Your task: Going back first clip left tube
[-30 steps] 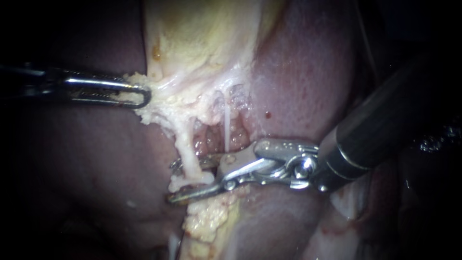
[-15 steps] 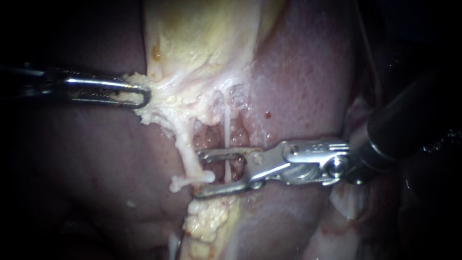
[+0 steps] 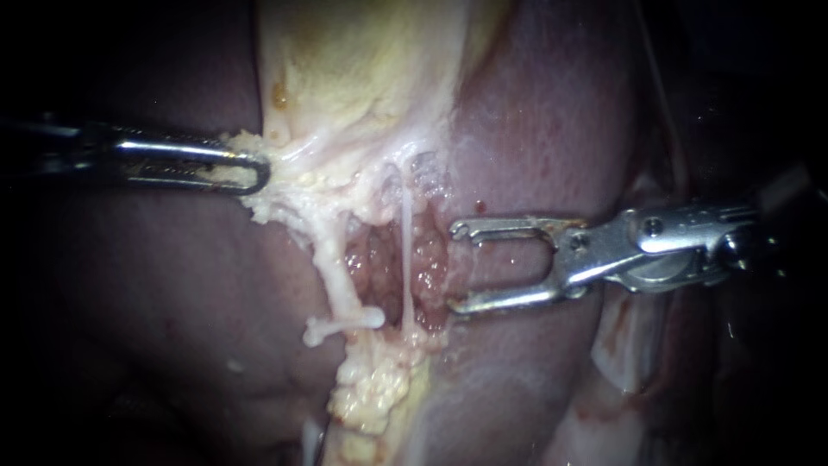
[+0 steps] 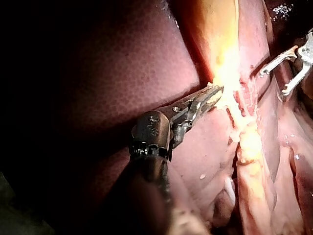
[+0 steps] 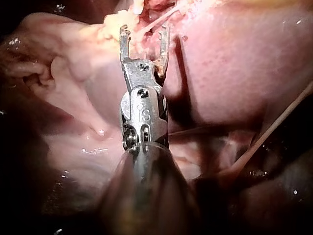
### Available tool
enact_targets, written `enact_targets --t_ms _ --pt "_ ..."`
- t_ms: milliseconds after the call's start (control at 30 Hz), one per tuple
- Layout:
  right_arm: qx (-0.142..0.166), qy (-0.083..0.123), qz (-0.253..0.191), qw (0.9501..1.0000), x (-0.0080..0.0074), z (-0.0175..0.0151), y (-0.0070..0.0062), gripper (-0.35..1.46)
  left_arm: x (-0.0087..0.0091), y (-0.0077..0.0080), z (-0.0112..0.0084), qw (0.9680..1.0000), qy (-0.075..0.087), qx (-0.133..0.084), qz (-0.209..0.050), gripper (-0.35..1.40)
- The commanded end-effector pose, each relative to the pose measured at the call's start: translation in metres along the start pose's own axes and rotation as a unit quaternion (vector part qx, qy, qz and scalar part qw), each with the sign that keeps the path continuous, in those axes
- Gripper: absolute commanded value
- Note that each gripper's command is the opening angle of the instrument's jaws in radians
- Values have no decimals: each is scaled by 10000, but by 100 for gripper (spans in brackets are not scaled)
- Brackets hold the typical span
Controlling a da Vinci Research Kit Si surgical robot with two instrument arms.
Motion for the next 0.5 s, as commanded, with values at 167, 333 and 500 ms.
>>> enact_targets --t_ms 167,333,500 --pt "9 0 -30 10000 -1 -2 0 50 0 0 0 10000 0 0 1 -35" --pt "16 0 -30 10000 -1 -4 0 50 -1 0 5 10000 7 15 5 -35" --pt "20 0 -30 10000 -1 -6 0 50 -8 0 26 10000 5 3 28 -35"
